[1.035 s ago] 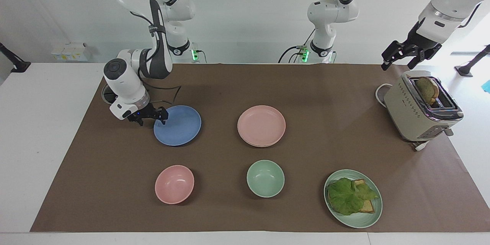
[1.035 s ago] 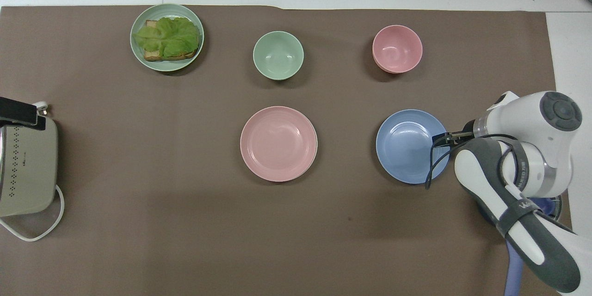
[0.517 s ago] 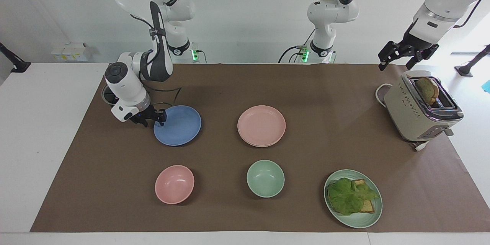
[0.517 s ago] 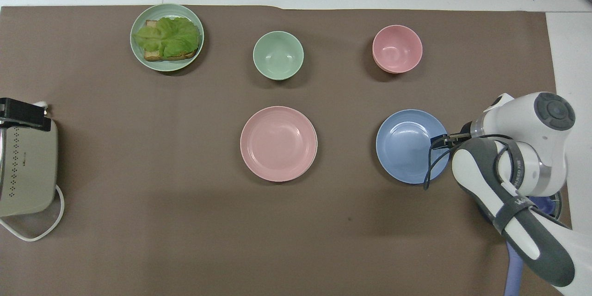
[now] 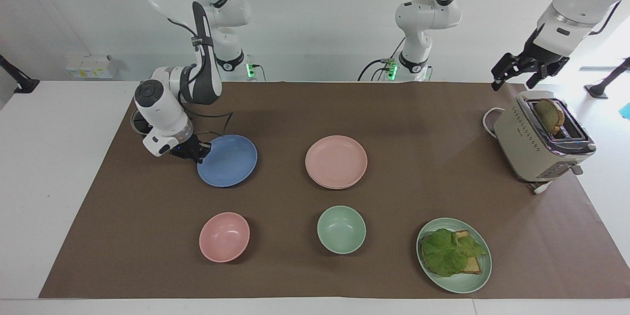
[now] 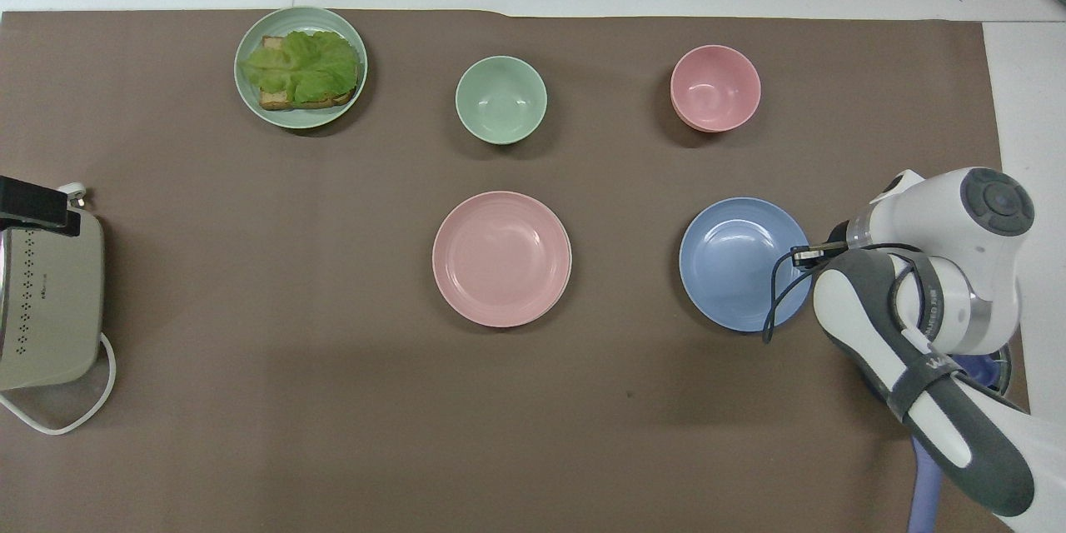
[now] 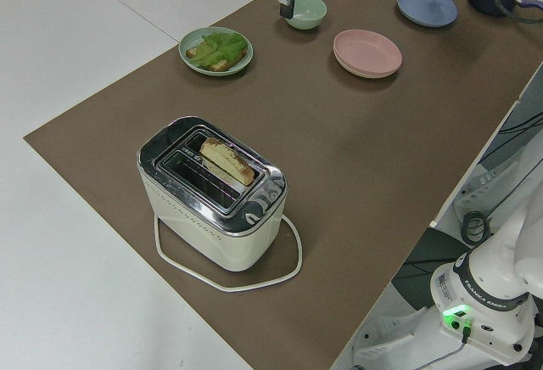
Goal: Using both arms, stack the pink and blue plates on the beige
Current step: 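Return the left gripper to rest while the right gripper grasps the blue plate, then carry the blue plate with the right gripper onto the pink plate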
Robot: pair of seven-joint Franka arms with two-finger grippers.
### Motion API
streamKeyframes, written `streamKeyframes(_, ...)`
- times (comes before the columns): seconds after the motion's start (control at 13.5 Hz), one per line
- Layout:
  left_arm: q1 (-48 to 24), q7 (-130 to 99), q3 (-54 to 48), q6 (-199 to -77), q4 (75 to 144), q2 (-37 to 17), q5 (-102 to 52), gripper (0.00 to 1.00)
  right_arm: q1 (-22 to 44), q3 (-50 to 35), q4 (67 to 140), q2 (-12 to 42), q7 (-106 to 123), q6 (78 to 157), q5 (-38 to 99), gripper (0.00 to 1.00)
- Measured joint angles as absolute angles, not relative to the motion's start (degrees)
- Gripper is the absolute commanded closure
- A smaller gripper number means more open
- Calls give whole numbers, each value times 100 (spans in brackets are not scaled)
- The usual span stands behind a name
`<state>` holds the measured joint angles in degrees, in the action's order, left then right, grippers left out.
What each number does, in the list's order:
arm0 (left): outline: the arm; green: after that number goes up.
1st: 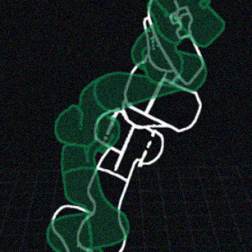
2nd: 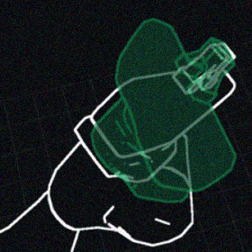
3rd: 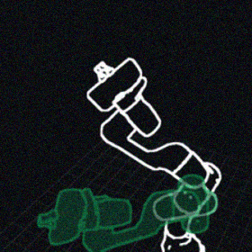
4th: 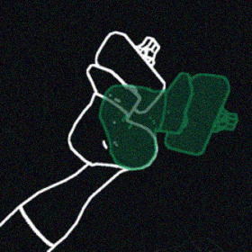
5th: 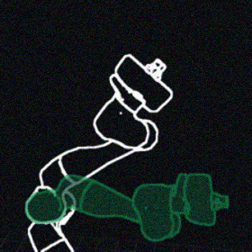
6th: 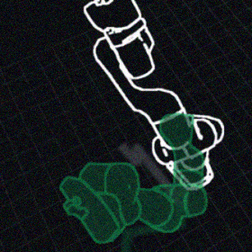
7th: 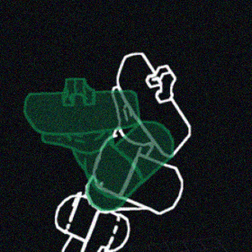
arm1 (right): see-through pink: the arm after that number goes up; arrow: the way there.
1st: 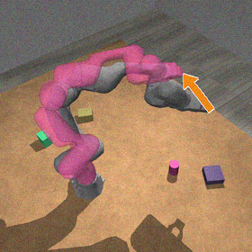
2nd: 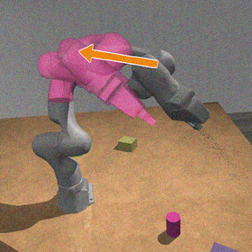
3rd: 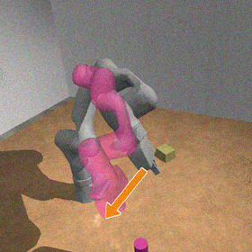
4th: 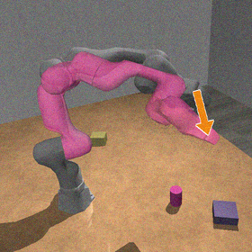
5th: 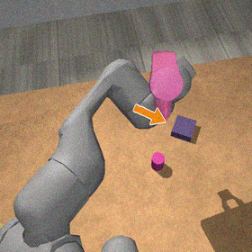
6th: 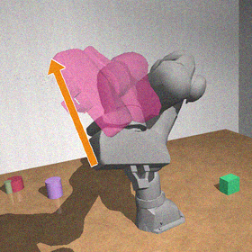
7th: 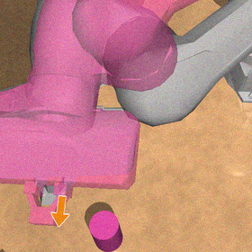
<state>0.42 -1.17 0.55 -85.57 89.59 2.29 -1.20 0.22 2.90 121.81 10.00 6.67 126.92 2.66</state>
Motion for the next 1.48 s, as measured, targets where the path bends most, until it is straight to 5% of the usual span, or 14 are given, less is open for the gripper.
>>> streamKeyframes(0.52, 40, -117, 55, -8557, 8959, 229, -120, 0, 167, 269, 11266, 658, 497, 11694, 385, 100)
streamKeyframes(1.48, 40, -117, 54, -8556, 8959, 229, -120, 0, 1846, -70, 11154, 690, -1659, 12242, 722, 100)
